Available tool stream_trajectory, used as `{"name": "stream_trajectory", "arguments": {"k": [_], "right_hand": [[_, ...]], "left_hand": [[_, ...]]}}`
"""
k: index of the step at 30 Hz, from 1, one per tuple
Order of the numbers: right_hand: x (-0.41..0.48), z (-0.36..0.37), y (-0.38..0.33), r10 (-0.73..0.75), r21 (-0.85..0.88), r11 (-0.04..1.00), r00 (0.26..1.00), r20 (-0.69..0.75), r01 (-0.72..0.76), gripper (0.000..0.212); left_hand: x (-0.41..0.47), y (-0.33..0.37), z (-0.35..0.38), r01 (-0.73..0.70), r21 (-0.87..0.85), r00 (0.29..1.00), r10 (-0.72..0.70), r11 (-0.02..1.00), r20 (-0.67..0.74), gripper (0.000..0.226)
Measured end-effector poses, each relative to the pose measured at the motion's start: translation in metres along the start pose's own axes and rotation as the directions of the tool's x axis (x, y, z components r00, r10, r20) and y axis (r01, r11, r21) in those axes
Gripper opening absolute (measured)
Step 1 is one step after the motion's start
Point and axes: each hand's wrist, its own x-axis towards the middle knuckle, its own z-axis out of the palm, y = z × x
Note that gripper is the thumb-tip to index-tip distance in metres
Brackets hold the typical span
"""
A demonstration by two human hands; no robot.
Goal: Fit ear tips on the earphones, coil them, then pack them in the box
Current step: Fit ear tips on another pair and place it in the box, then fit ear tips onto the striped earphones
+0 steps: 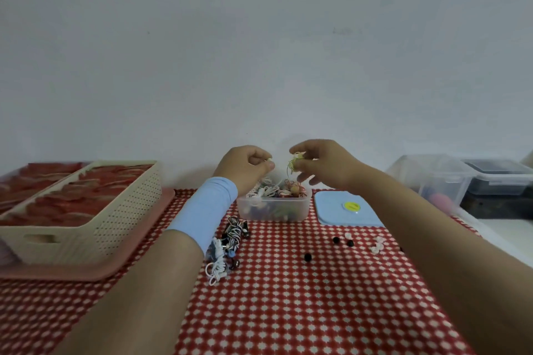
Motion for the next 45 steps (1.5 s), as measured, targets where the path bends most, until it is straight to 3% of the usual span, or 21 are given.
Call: {"name": "stream_trajectory", "arguments": {"k": [7,10,13,17,22,25,28,30,34,36,41,45], "right_hand": [[0.041,0.019,-0.006,0.035,-0.097,0.995,0.999,-0.017,-0.036,0.010],[0.051,0.032,0.001,0.064,-0.314,0.948,0.997,0.036,-0.049,0.025],[0.055,0.044,0.010,0.092,-0.374,0.924,0.996,0.020,-0.078,0.042],[0.055,0.057,0.013,0.019,-0.477,0.879,0.999,-0.030,-0.030,0.017],[0.053,0.064,0.014,0.056,-0.652,0.758,0.992,0.117,0.034,0.024],[0.051,0.059,0.008,0.030,-0.668,0.742,0.992,0.119,0.057,0.031],[0.041,0.055,-0.006,-0.090,-0.595,0.800,0.996,0.011,0.079,0.028],[0.031,0.058,-0.019,-0.131,-0.522,0.843,0.991,0.038,0.131,0.027],[0.006,0.083,-0.038,-0.126,-0.462,0.851,0.951,0.281,0.249,0.031],[-0.003,0.096,-0.040,-0.150,-0.478,0.830,0.940,0.306,0.288,0.035],[-0.015,0.119,-0.035,-0.112,-0.600,0.716,0.907,0.406,0.357,0.056],[-0.018,0.116,-0.033,-0.106,-0.651,0.673,0.916,0.387,0.352,0.039]], "left_hand": [[0.021,-0.012,-0.012,0.079,0.211,0.996,-0.087,0.974,0.029,0.010],[0.020,-0.026,-0.012,0.075,0.335,0.979,-0.134,0.939,0.155,0.008],[0.017,-0.040,-0.008,0.041,0.403,0.974,-0.126,0.914,0.187,0.012],[0.014,-0.044,-0.009,-0.030,0.365,0.996,-0.001,0.931,0.086,0.022],[0.010,-0.051,-0.005,-0.157,0.502,0.946,-0.017,0.851,0.324,0.024],[0.002,-0.049,-0.010,-0.139,0.440,0.958,0.007,0.887,0.288,0.026],[-0.008,-0.047,-0.019,-0.111,0.349,0.987,0.064,0.931,0.145,0.020],[-0.016,-0.044,-0.027,-0.063,0.346,0.996,0.034,0.936,0.088,0.013],[-0.040,-0.040,-0.038,0.036,0.479,0.962,-0.159,0.877,0.220,0.018],[-0.052,-0.043,-0.040,0.037,0.532,0.932,-0.222,0.846,0.288,0.019],[-0.070,-0.057,-0.048,0.116,0.505,0.908,-0.297,0.855,0.295,0.027],[-0.072,-0.056,-0.055,0.126,0.444,0.919,-0.273,0.887,0.285,0.025]]}}
